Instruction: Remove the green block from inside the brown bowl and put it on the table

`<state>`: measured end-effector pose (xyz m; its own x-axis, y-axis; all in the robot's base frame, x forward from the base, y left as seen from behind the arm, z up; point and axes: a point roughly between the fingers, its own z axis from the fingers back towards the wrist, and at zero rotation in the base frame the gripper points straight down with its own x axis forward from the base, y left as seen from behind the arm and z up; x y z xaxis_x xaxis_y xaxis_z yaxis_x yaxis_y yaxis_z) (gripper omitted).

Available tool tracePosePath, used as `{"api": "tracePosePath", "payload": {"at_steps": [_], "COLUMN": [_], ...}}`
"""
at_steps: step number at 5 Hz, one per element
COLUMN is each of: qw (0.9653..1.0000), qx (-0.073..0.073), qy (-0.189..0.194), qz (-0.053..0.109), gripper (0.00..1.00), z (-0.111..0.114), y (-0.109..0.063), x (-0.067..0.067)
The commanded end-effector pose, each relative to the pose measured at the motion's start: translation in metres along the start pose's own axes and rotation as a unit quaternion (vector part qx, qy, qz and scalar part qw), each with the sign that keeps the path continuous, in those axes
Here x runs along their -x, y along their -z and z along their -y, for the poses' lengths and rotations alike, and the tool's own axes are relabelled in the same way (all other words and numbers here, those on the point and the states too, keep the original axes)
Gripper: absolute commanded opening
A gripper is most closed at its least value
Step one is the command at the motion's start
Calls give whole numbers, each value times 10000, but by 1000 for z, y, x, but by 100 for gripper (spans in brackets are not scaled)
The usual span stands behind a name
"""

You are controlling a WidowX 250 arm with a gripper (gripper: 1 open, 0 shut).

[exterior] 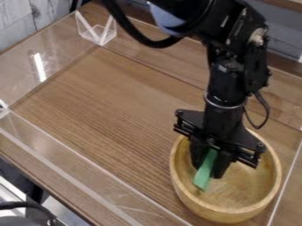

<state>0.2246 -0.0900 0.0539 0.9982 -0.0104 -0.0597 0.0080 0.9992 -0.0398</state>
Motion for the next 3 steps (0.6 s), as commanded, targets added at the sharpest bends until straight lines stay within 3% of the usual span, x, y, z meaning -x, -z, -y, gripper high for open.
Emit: {"api": "tracePosePath", "payload": {"at_steps": [1,3], "qw": [9994,9994], "qx": [131,140], "qy": [0,57], "qz": [322,317], "gripper": [0,0], "z": [1,0], "y": [-19,-23], "x": [-12,-12]}}
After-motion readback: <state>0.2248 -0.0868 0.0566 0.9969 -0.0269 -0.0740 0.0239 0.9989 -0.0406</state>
